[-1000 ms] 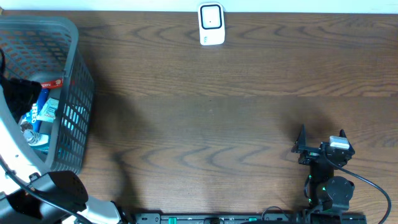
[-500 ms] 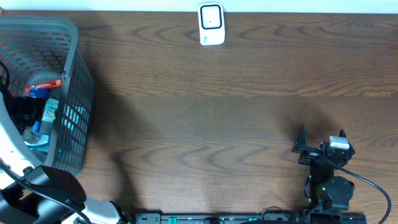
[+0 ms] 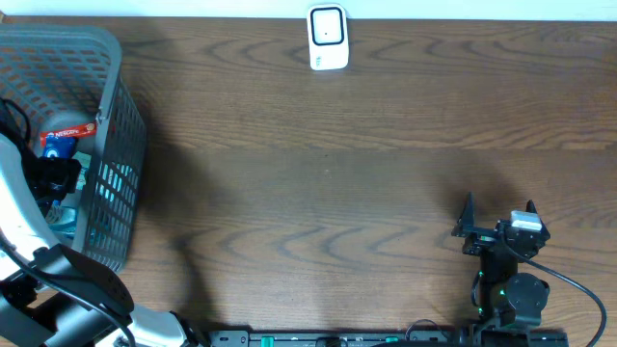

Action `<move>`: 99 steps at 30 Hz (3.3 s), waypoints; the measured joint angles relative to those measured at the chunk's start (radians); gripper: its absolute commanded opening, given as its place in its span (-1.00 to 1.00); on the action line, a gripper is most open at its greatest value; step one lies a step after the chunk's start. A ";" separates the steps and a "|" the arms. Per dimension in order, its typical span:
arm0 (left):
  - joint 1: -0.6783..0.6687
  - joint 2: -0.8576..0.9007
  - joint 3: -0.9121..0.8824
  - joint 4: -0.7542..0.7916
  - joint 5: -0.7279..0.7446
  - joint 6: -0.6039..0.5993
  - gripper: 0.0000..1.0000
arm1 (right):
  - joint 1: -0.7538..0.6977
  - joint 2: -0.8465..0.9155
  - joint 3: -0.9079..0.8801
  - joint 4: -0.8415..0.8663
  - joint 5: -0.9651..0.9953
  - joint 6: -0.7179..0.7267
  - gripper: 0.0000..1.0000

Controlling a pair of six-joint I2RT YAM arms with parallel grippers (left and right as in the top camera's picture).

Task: Scan the item barcode
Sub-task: 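Grasp the teal mouthwash bottle with the left gripper and lift, then carry the bottle to the table near the scanner and release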

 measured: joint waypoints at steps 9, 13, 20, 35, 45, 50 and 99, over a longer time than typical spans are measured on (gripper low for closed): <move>0.000 0.000 -0.029 0.067 -0.011 0.000 0.96 | 0.000 0.000 0.000 0.000 0.000 0.000 0.99; 0.000 0.000 -0.074 0.092 -0.011 0.000 0.96 | 0.000 0.000 0.000 0.000 0.000 0.000 0.98; 0.000 0.000 -0.146 0.148 -0.018 0.000 0.76 | 0.000 0.000 0.000 0.000 0.000 0.000 0.99; 0.000 -0.004 -0.189 0.188 -0.048 0.012 -0.16 | 0.000 0.000 0.000 0.000 0.000 0.000 0.99; 0.000 -0.017 -0.094 0.146 -0.055 0.016 -0.16 | 0.000 0.000 0.000 0.000 0.000 0.000 0.98; 0.000 -0.069 0.078 0.100 -0.053 0.019 -0.15 | 0.000 0.000 0.000 0.000 0.000 0.000 0.99; -1.197 0.386 0.507 0.276 0.284 -0.100 -0.15 | 0.000 0.000 0.000 0.000 0.000 0.000 0.98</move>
